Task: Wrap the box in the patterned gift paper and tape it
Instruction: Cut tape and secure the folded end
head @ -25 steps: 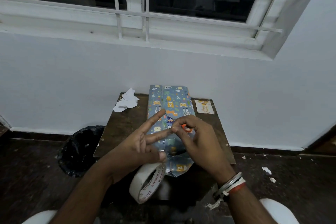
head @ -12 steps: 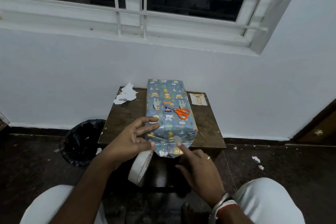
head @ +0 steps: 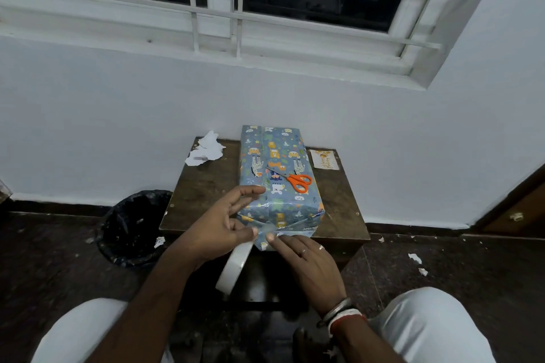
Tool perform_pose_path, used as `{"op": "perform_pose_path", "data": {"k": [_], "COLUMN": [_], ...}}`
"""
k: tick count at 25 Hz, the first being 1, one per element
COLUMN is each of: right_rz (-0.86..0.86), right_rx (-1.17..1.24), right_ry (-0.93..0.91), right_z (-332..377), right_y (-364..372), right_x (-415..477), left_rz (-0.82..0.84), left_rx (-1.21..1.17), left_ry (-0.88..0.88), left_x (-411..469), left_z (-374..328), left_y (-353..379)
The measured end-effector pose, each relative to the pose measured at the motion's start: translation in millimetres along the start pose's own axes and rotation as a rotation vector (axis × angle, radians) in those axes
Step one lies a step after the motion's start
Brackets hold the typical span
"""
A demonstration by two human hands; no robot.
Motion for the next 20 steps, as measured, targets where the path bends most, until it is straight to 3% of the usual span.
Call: {"op": "perform_pose_path", "data": {"k": [13,20], "right_rz": [-0.093,-0.04], "right_rx": [0.026,0.019], "right_ry": [0.107,0.276], "right_z": [-15.2,-40.3], "right_y": [-0.5,5.3], "right_x": [14.7,26.9], "left_rz": [0.04,0.095], "left_rx": [0.311,0.62], "left_ry": [0.025,0.203], "left_x": [0.9,-5.5], "left_z": [5.2,-9.4], "left_y": [5.1,16.7]}}
Point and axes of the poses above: each hand's wrist, its own x-axis towards the middle knuckle, its own y-axis out of the palm, z = x × y, the point moved 6 cm from there along x, towards the middle knuckle, and after that the axes turned 5 degrees about -x, right-handed, at the moved point
